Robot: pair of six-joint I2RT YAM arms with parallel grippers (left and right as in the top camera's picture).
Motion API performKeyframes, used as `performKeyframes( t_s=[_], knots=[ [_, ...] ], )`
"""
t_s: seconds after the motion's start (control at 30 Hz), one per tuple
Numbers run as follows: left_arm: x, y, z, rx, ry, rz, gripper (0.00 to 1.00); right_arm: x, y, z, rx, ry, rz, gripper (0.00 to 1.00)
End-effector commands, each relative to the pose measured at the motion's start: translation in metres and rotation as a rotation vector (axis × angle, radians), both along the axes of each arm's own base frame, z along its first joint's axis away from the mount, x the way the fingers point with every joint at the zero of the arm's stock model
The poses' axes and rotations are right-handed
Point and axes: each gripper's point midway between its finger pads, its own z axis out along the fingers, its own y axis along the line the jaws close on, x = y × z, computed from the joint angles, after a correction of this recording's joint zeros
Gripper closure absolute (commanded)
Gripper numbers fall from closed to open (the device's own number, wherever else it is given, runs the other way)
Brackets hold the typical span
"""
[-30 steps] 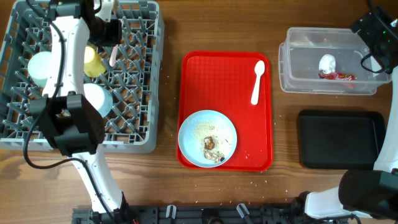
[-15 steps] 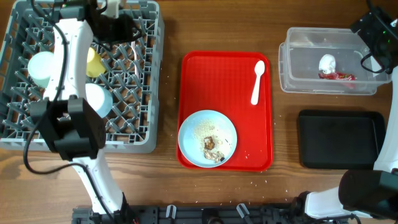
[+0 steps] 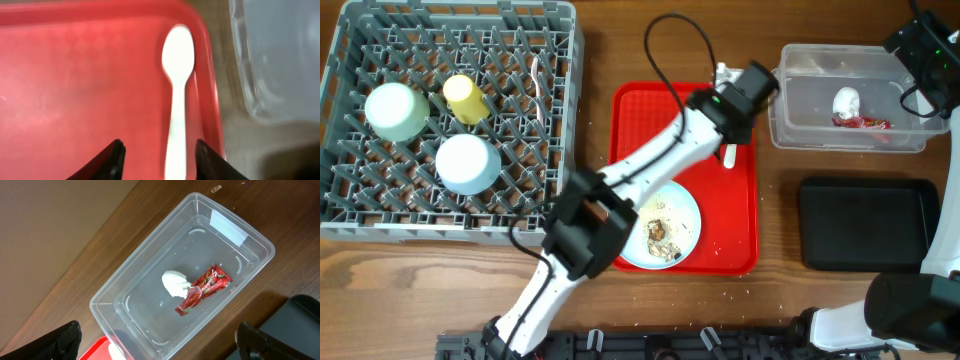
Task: Sort waste into correct bins and load items into the dishwasher rack
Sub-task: 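Grasp the white spoon on the red tray with the left gripper, then carry the spoon into the dish rack and release it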
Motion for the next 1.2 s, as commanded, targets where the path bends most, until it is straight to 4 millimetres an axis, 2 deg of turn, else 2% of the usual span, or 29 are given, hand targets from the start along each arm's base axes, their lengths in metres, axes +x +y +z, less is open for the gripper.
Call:
performKeyframes(
  t_s=[0.0,0.1,0.2,0.3,0.33,0.4,0.47,0.53,0.57,0.63,0.67,0.7,0.73,0.8,0.9,0.93,0.97,1.07,1.1,1.17],
  knots=[
    [0.006,-0.005,-0.014,0.088,-0.134,0.08,0.54,0.002,-0.001,0.0,0.002,-0.003,-0.013,0.0],
    [0.011,-0.016,-0.036,0.098,-0.171,0.085,0.52,0.002,-0.001,0.0,0.003,-0.003,-0.014,0.01],
    [0.018,-0.018,-0.049,0.085,-0.179,0.093,0.52,0.002,-0.001,0.0,0.002,-0.003,-0.013,0.0],
    [0.017,-0.017,-0.075,0.112,-0.159,0.089,0.53,0.002,-0.001,0.0,0.003,-0.003,-0.014,0.0],
    [0.015,-0.017,-0.083,0.118,-0.148,0.085,0.57,0.002,-0.001,0.0,0.003,-0.003,-0.014,0.0],
    [0.011,-0.019,-0.092,0.115,-0.121,0.072,0.76,0.002,-0.001,0.0,0.003,-0.003,-0.014,0.0],
    [0.007,-0.023,-0.096,0.095,-0.093,0.054,0.89,0.002,-0.001,0.0,0.003,-0.003,-0.014,0.0],
    [0.007,-0.024,-0.094,0.093,-0.093,0.052,0.96,0.002,-0.001,0.0,0.002,-0.003,-0.013,0.0],
    [0.008,-0.022,-0.086,0.087,-0.097,0.056,0.96,0.002,-0.001,0.0,0.003,-0.003,-0.014,0.0],
    [0.014,-0.018,-0.061,0.069,-0.114,0.07,0.96,0.002,-0.001,0.0,0.003,-0.003,-0.014,0.0],
    [0.023,-0.009,-0.032,0.044,-0.134,0.094,0.96,0.002,-0.001,0.0,0.003,-0.003,-0.014,0.0],
    [0.035,0.008,0.001,0.019,-0.155,0.13,0.96,0.002,-0.001,0.0,0.003,-0.003,-0.013,0.0],
    [0.043,0.021,0.019,0.007,-0.166,0.157,0.96,0.002,-0.001,0.0,0.003,-0.003,-0.014,0.0],
    [0.062,0.065,0.062,-0.009,-0.185,0.235,0.96,0.002,-0.001,0.0,0.003,-0.003,-0.014,0.0],
    [0.079,0.129,0.107,-0.035,-0.169,0.275,0.96,0.002,-0.001,0.0,0.003,-0.003,-0.014,0.0],
    [0.082,0.151,0.118,-0.041,-0.154,0.271,0.96,0.002,-0.001,0.0,0.002,-0.003,-0.014,0.0],
    [0.086,0.181,0.13,-0.042,-0.142,0.289,0.96,0.002,-0.001,0.0,0.002,-0.003,-0.014,0.0],
    [0.098,0.284,0.159,0.051,-0.169,0.343,0.96,0.002,-0.001,0.0,0.003,-0.003,-0.014,0.0],
    [0.102,0.316,0.159,0.101,-0.169,0.339,0.96,0.002,-0.001,0.0,0.003,-0.003,-0.014,0.0],
    [0.102,0.367,0.15,0.217,-0.136,0.258,0.96,0.002,-0.001,0.0,0.003,-0.003,-0.014,0.0]
  ],
)
